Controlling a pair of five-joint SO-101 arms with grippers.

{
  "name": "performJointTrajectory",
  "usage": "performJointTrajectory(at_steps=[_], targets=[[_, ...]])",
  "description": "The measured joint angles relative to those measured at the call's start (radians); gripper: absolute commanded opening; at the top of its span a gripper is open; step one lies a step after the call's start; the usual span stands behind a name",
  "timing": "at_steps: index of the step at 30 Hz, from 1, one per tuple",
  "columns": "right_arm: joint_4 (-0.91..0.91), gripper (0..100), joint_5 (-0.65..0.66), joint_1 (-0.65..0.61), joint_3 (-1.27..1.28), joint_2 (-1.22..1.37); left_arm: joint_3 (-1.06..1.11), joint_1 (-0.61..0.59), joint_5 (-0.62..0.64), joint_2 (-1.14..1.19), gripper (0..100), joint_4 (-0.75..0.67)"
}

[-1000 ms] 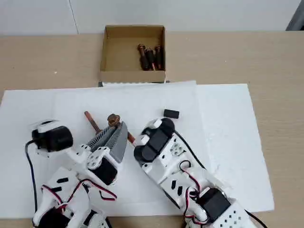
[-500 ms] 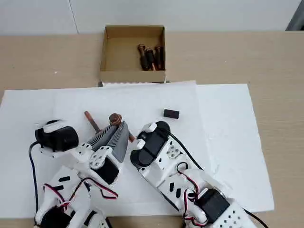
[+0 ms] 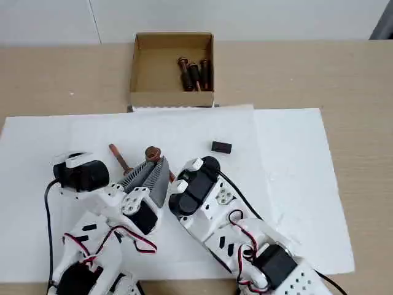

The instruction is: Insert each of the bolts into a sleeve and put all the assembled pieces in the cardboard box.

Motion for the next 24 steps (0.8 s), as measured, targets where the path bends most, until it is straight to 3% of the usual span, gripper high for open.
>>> performJointTrajectory(at_steps=[9,15,20,24], targets=[[-0.003,0.3,0.000,0.000,0.000,0.000,0.026,0.009,-0.005,0.000,1,0.006],[-0.003,0.3,0.000,0.000,0.000,0.000,0.035,0.110,-0.066,0.000,1,0.117],[-0.003,0.3,0.000,0.000,0.000,0.000,0.035,0.123,-0.083,0.000,1,0.137],[-0.003,0.3,0.000,0.000,0.000,0.000,0.035,0.123,-0.112,0.000,10,0.137]])
